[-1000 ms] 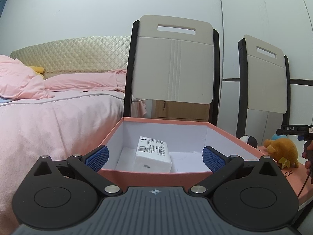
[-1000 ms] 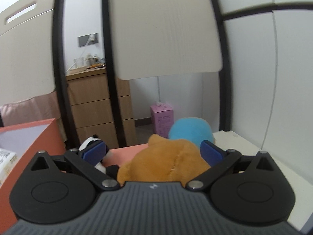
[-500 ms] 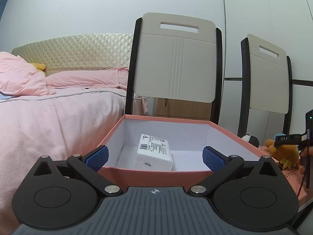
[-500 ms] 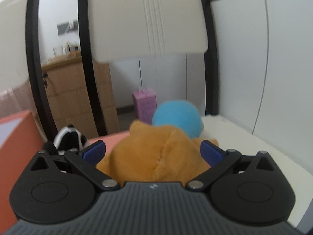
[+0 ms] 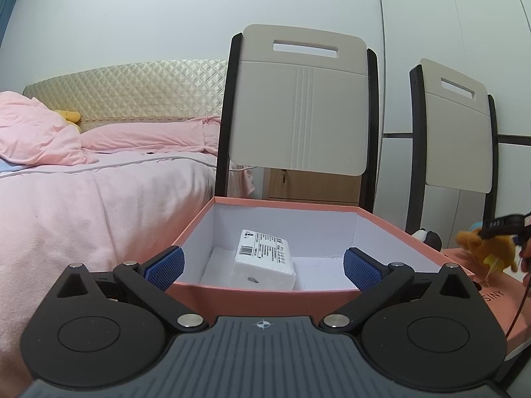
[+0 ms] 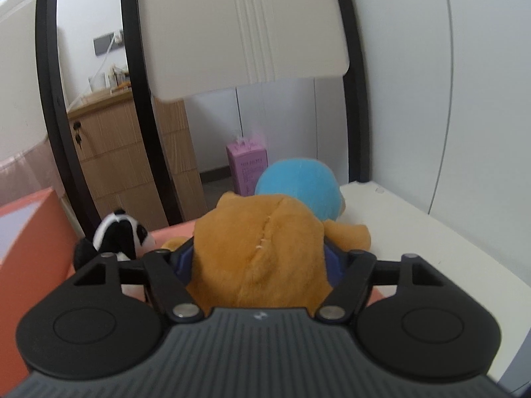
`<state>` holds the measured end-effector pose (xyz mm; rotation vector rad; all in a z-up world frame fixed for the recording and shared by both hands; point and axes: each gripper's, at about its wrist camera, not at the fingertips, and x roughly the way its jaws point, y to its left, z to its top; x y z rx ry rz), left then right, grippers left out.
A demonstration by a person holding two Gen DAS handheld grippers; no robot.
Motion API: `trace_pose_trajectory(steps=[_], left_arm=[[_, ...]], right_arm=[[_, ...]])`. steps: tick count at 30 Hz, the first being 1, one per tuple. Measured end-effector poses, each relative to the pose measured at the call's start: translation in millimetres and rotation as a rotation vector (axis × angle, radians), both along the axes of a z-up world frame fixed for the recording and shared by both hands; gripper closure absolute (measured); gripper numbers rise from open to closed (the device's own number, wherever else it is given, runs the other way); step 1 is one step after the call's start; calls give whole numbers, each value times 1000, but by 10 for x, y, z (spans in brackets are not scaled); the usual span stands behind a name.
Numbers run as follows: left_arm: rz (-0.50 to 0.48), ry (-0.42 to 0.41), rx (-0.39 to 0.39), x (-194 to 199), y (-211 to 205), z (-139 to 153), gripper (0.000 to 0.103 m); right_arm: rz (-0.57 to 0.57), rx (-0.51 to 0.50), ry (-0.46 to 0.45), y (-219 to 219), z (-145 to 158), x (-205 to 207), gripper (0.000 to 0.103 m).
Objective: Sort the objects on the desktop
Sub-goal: 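Carry the orange plush with the right tool into the open box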
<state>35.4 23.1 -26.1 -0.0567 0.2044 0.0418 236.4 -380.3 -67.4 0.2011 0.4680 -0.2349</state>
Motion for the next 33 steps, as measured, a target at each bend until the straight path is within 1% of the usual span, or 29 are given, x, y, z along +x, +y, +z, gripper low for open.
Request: trace_pose_trajectory(steps=[3, 6, 8, 11, 12, 15, 17, 19, 21, 23, 25, 27, 33], left_arm=[[1, -7, -6, -15, -1, 5, 0], [4, -6, -8, -12, 0, 7, 0], [6, -5, -8, -5, 4, 10, 0], [8, -5, -13, -6, 11, 13, 0], [9, -3, -12, -5, 10, 11, 0], [7, -1, -13, 2, 10, 13, 0], [5, 1, -18, 5, 21, 13, 0], [5, 4, -27, 12, 43, 10, 0], [5, 9, -41, 21, 72, 9, 0], [5, 12, -54, 23, 100, 8, 0], [5, 12, -65, 20, 133, 10, 0], [3, 13, -80, 24, 162, 11, 0], [14, 28, -116, 44, 241, 8, 0]], right_arm=[[21, -29, -72, 77, 159, -145, 31], [85, -46, -163, 257, 391, -306, 31], [162, -36, -206, 442, 544, -376, 31], [325, -40, -232, 820, 743, -408, 31], [383, -46, -214, 979, 785, -382, 31], [542, -60, -116, 1466, 863, -240, 31], [626, -82, -21, 1760, 877, -92, 31], [681, -126, 56, 2022, 853, 52, 30], [717, -175, 108, 2240, 805, 175, 30], [737, -198, 165, 2391, 736, 313, 30], [749, -238, 185, 2531, 695, 355, 30], [762, -250, 210, 2636, 638, 418, 30], [742, -250, 322, 2847, 388, 682, 30]])
